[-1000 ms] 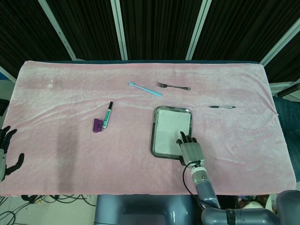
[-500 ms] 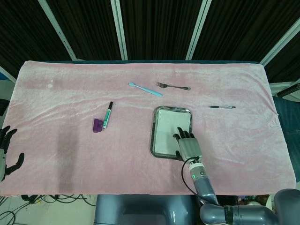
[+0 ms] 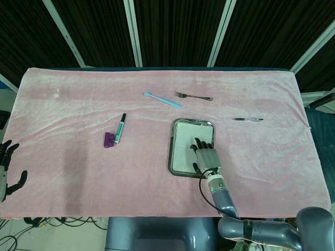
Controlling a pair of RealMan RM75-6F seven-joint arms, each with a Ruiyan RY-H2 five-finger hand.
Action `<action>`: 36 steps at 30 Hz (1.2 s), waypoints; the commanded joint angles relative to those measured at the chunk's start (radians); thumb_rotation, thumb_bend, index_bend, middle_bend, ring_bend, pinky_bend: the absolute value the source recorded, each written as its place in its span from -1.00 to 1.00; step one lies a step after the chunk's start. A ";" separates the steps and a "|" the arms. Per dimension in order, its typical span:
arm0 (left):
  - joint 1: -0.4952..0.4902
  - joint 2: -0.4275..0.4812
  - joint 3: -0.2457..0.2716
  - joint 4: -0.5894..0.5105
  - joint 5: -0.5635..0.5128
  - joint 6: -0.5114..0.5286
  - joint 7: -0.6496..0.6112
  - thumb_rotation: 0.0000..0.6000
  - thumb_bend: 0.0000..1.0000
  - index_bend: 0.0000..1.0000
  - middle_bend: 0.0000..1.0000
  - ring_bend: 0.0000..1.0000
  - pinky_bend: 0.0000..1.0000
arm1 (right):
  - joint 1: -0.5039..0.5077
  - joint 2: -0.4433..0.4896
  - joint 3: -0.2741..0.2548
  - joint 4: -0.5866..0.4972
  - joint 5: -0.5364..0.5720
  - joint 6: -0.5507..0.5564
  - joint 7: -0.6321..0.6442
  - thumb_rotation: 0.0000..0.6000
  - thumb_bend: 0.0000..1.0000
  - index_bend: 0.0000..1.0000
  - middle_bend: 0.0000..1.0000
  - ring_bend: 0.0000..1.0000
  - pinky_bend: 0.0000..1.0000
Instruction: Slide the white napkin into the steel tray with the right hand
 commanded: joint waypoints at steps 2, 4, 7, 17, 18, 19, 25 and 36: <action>-0.001 0.001 -0.001 -0.001 -0.002 -0.003 -0.001 1.00 -0.21 -0.76 -0.93 -1.00 -1.00 | 0.023 -0.012 0.011 0.026 0.027 -0.020 -0.017 1.00 -0.29 -0.50 -0.90 -0.74 -0.66; -0.002 0.001 -0.001 -0.001 -0.003 -0.003 -0.001 1.00 -0.21 -0.76 -0.93 -1.00 -1.00 | 0.029 -0.014 0.012 0.033 0.036 -0.024 -0.021 1.00 -0.29 -0.50 -0.90 -0.74 -0.66; -0.002 0.001 -0.001 -0.001 -0.003 -0.005 -0.001 1.00 -0.21 -0.76 -0.93 -1.00 -1.00 | 0.036 -0.016 0.009 0.039 0.053 -0.037 -0.028 1.00 -0.29 -0.50 -0.89 -0.74 -0.66; -0.003 0.001 -0.001 0.000 -0.004 -0.007 -0.001 1.00 -0.21 -0.76 -0.93 -1.00 -1.00 | 0.061 -0.020 -0.007 0.064 0.074 -0.060 -0.043 1.00 -0.28 -0.50 -0.82 -0.74 -0.66; -0.003 0.001 0.000 0.000 -0.004 -0.007 -0.001 1.00 -0.21 -0.76 -0.93 -1.00 -1.00 | 0.062 -0.020 -0.007 0.066 0.072 -0.062 -0.040 1.00 -0.27 -0.50 -0.82 -0.74 -0.66; -0.003 0.001 0.000 0.000 -0.004 -0.006 -0.001 1.00 -0.21 -0.76 -0.93 -1.00 -1.00 | 0.063 -0.020 -0.009 0.069 0.068 -0.065 -0.036 1.00 -0.27 -0.50 -0.82 -0.74 -0.66; -0.003 0.001 -0.001 0.000 -0.005 -0.006 -0.003 1.00 -0.21 -0.76 -0.93 -1.00 -1.00 | 0.069 -0.019 -0.017 0.081 0.053 -0.077 -0.026 1.00 -0.25 -0.50 -0.82 -0.74 -0.66; -0.003 0.002 -0.001 0.000 -0.006 -0.007 -0.002 1.00 -0.21 -0.76 -0.93 -1.00 -1.00 | 0.070 -0.002 -0.028 0.071 0.044 -0.078 -0.015 1.00 -0.25 -0.50 -0.82 -0.74 -0.66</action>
